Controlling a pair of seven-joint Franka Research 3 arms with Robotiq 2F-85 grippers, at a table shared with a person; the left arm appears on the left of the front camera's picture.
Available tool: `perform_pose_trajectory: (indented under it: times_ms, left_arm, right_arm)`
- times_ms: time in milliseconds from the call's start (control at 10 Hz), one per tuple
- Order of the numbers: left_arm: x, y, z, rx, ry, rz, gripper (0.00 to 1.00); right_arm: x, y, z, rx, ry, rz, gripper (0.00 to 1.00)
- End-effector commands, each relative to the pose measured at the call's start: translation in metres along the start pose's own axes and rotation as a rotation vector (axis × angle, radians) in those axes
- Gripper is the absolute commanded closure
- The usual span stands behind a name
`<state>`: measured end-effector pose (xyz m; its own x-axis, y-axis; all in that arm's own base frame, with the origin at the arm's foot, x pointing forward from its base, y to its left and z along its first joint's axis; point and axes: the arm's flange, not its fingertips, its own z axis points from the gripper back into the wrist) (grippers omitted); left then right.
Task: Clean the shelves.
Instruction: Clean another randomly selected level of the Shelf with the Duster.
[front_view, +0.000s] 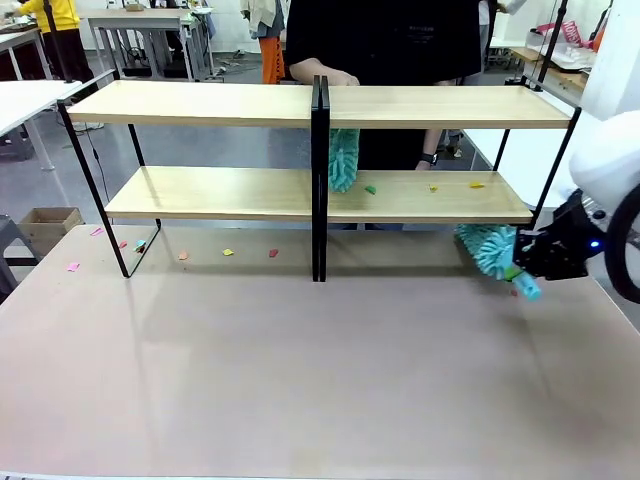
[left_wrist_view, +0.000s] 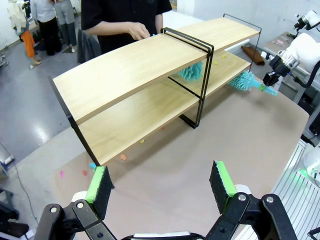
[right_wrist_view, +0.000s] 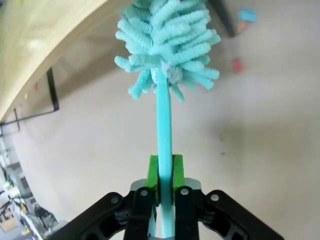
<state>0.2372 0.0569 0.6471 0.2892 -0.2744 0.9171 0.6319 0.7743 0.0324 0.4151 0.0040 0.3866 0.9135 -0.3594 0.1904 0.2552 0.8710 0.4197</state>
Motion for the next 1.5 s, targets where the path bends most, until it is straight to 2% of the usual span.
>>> perform_pose_trajectory:
  times_ms: [0,500,700,1000,1200,1400]
  left_arm:
    - [-0.001,0.0,-0.001,-0.007,-0.006,0.001,0.0]
    - [-0.001,0.0,-0.001,-0.007,-0.006,0.001,0.0]
    - [-0.001,0.0,-0.001,-0.007,-0.006,0.001,0.0]
    - [-0.001,0.0,-0.001,-0.007,-0.006,0.001,0.0]
    - [-0.001,0.0,-0.001,-0.007,-0.006,0.001,0.0]
    - [-0.001,0.0,-0.001,-0.007,-0.006,0.001,0.0]
  right_arm:
    - [-0.026,-0.008,0.022,-0.07,0.003,-0.028,0.88]
    - [-0.055,0.007,0.039,0.086,0.05,0.086,0.88]
    - [-0.072,0.01,0.046,0.123,0.114,0.14,0.88]
    - [-0.09,-0.017,0.071,0.156,0.316,0.179,0.88]
    - [-0.102,-0.061,0.108,0.176,0.511,0.286,0.88]
    - [-0.107,-0.105,0.143,0.216,0.639,0.358,0.88]
